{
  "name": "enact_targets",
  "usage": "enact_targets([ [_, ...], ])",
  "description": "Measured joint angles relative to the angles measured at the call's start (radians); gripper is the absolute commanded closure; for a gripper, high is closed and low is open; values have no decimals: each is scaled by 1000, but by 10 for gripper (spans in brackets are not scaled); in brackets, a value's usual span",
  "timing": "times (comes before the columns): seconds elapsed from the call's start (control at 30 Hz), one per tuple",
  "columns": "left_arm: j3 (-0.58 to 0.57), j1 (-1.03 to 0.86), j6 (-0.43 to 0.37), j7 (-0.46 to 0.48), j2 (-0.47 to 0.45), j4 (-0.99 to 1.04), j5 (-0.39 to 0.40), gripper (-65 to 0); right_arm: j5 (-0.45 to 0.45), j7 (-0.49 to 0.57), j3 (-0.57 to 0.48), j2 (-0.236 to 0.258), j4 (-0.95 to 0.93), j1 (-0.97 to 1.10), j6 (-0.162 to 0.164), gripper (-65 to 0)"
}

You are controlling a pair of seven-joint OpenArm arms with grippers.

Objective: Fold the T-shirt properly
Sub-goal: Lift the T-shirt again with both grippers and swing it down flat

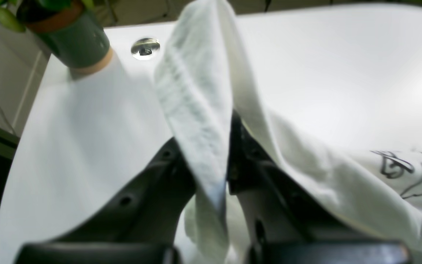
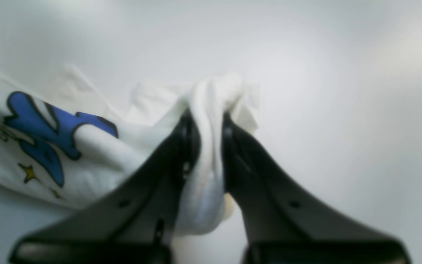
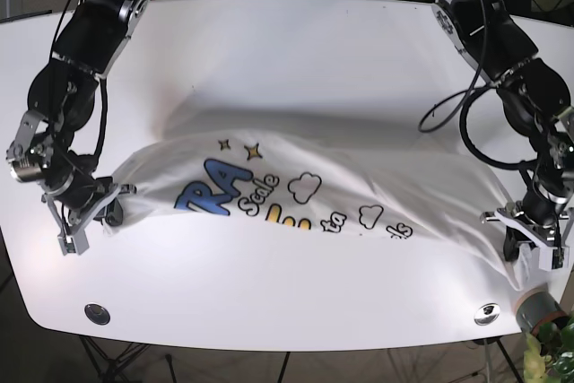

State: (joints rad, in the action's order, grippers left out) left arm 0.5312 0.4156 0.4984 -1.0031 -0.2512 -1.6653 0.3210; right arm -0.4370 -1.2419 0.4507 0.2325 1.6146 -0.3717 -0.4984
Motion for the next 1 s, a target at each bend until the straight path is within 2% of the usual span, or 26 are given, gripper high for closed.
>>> enact_targets([
  [0.1, -29, 66, 3, -1, -41, 52, 6, 0, -5, -1, -6, 5, -61, -80, 0, -21],
  [0.3, -50, 217, 4, 0, -73, 142, 6, 0, -1, -1, -8, 53, -217, -264, -3, -21],
  [0.47, -100, 347, 3, 0, -113, 233, 10, 0, 5, 0, -119, 92, -322, -428, -2, -21],
  [0.67, -110, 459, 3, -3, -121, 241, 5, 0, -11, 0, -136, 95, -341, -559, -6, -21],
  [0.8, -116, 514, 5, 1, -136, 235, 22, 0, -6, -6, -190, 135, -342, -610, -7, -21],
  [1.0, -112, 486, 9, 0, -150, 203, 14, 0, -31, -7, -211, 145, -336, -599, -18, -21],
])
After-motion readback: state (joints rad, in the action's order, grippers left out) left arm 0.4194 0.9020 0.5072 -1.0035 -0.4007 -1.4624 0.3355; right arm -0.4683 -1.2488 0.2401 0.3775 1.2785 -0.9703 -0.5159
